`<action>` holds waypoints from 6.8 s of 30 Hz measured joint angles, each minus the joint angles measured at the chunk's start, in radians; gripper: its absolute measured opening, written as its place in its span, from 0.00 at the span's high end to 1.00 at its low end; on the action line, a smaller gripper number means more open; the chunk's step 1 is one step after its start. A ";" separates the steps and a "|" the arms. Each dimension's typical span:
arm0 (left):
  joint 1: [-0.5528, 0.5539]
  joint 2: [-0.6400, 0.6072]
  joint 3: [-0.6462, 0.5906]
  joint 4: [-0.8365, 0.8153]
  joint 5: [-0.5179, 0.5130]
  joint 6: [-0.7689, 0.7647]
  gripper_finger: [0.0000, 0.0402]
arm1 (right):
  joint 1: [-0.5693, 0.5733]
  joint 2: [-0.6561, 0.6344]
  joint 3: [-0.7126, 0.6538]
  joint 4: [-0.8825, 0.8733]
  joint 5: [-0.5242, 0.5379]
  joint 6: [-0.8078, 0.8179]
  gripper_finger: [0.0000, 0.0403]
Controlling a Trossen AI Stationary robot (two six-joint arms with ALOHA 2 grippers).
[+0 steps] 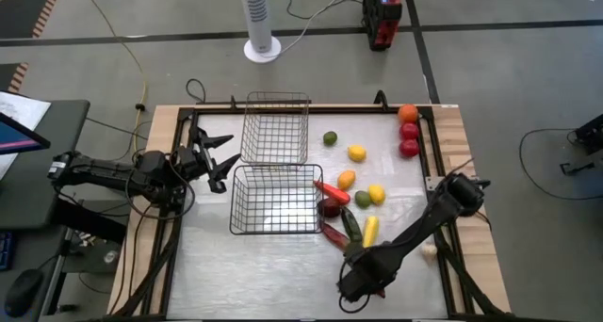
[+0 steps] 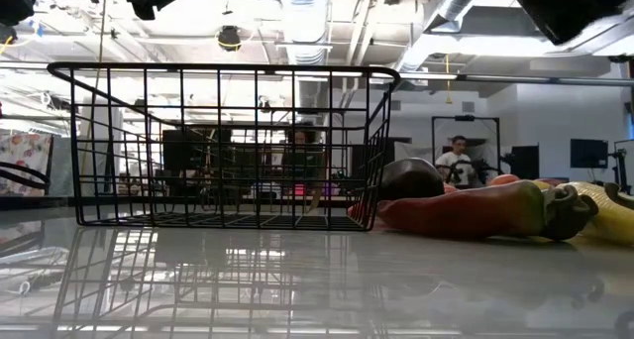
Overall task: Sort produce into baskets
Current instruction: Put the bottom red chili pepper into the black wire basket, then put the red chili pepper into the black wire basket, then put the green chili pepper into the black wire basket
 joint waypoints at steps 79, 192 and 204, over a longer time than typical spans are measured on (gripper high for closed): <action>0.000 0.000 0.238 -0.518 -0.020 -0.127 0.38 | -0.432 -0.159 0.110 0.685 0.608 -1.291 0.45; 0.000 0.028 0.237 -0.595 -0.042 -0.160 0.38 | -0.365 -0.287 -0.065 0.264 0.650 -0.929 0.31; 0.000 0.028 0.237 -0.591 -0.041 -0.178 0.38 | -0.160 -0.286 -0.361 0.266 0.613 -0.375 0.31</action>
